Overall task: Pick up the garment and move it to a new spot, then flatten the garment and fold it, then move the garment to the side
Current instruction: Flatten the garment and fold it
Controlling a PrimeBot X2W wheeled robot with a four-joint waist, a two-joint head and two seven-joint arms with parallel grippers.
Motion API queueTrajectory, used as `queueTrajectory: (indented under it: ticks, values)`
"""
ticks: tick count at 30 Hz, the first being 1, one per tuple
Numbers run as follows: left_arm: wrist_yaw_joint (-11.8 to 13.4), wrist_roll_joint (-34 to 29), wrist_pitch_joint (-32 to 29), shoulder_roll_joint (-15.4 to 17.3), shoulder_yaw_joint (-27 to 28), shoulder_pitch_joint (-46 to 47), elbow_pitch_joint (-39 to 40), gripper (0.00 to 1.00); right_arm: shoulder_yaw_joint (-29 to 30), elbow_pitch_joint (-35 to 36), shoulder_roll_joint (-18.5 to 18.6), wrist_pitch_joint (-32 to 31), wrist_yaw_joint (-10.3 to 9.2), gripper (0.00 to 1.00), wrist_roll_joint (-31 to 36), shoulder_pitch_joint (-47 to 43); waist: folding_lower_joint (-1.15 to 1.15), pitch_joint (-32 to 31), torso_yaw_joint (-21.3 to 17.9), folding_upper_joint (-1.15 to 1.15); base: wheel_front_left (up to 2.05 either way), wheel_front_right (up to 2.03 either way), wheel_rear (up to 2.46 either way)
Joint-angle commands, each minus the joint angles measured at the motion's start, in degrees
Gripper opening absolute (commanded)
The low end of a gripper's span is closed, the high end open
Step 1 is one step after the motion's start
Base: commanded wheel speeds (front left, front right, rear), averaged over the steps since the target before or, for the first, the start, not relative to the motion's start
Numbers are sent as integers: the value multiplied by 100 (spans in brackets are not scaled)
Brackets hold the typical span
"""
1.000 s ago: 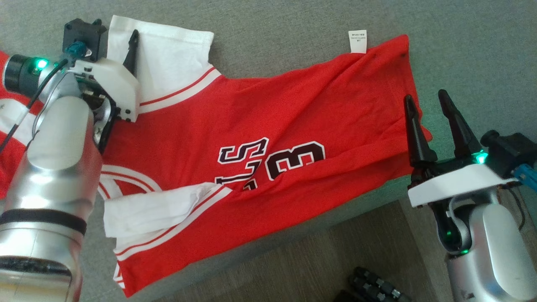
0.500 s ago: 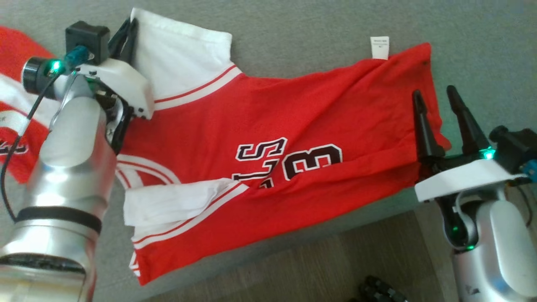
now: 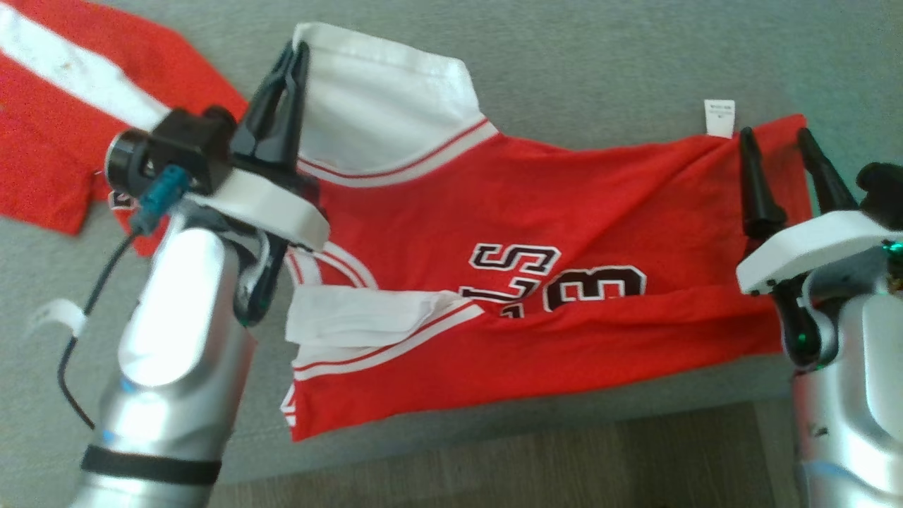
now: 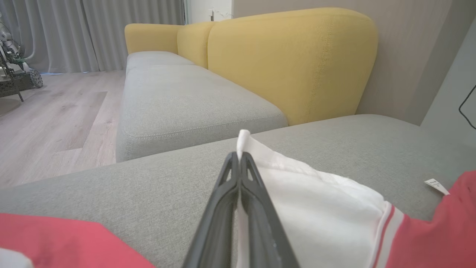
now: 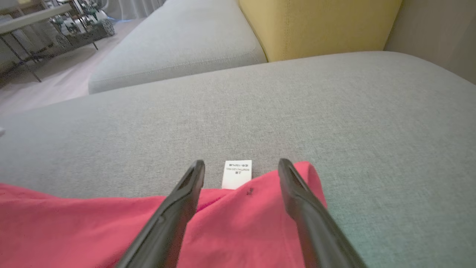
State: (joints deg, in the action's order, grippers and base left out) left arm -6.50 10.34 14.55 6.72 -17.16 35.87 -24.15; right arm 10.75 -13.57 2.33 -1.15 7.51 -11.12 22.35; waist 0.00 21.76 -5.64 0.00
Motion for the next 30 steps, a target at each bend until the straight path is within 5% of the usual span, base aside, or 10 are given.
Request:
queueTrajectory:
  ticks: [1,20,30]
  values:
    - [13,36,44,93,132,30,369,0,26,52,54,-96,-2,100,203,217,0,-33,193,0,0,0,0]
    - [-7,78,44,-18,60,-390,1139,0,1466,-925,54,-754,-2,100,1810,916,0,202,432,0,0,0,0]
    - [-17,82,44,6,51,-363,1172,0,1154,-1141,54,-597,-2,100,2055,1087,0,257,408,0,0,0,0]
